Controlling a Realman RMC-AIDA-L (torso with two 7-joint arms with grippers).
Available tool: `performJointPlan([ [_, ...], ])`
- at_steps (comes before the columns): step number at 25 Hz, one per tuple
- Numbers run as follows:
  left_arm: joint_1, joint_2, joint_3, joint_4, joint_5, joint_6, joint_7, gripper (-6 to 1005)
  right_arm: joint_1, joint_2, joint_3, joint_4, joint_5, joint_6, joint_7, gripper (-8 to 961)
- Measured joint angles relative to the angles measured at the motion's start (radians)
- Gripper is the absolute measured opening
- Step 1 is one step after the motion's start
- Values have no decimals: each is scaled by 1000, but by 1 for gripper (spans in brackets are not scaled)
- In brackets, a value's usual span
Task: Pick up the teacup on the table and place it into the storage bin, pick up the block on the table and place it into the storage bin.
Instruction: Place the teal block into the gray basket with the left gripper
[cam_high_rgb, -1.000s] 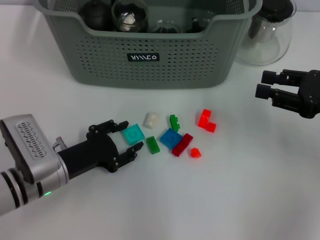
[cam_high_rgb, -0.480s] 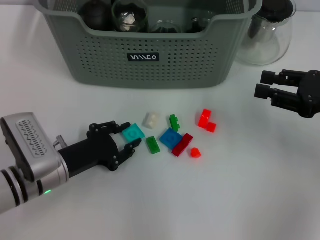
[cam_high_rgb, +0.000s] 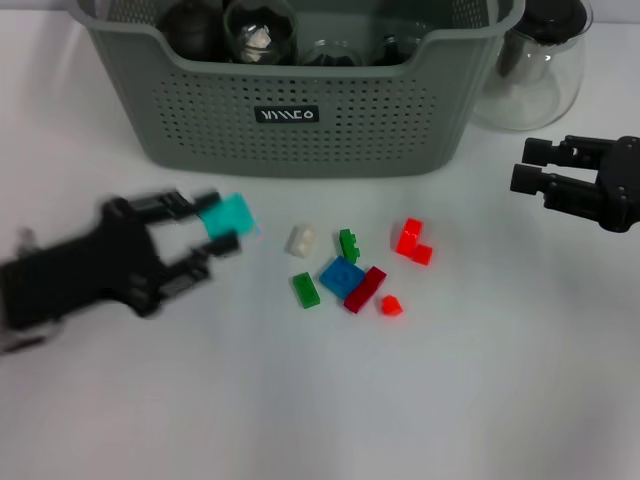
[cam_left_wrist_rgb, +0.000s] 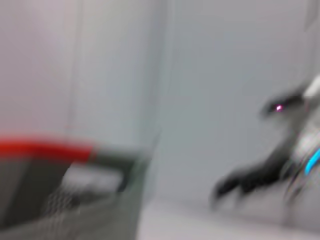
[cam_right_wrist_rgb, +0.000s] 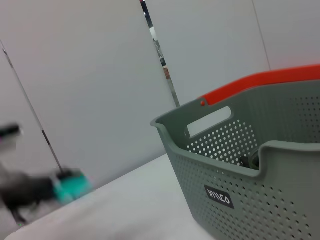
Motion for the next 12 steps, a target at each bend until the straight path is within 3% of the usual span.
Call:
performJointPlan([
  [2, -22, 14, -42, 61, -49, 134, -106, 418, 1, 0, 0, 0, 0, 0, 0, 489],
  [5, -82, 24, -54, 154, -173, 185, -320, 420, 3, 2, -2, -3, 0, 1, 0, 489],
  [9, -223, 64, -49, 259, -225, 66, -608, 424, 4, 1, -4, -2, 0, -1, 1, 488],
  [12, -341, 113, 47, 345, -179, -125, -820, 426, 4, 2, -5, -2, -1, -1, 0, 488],
])
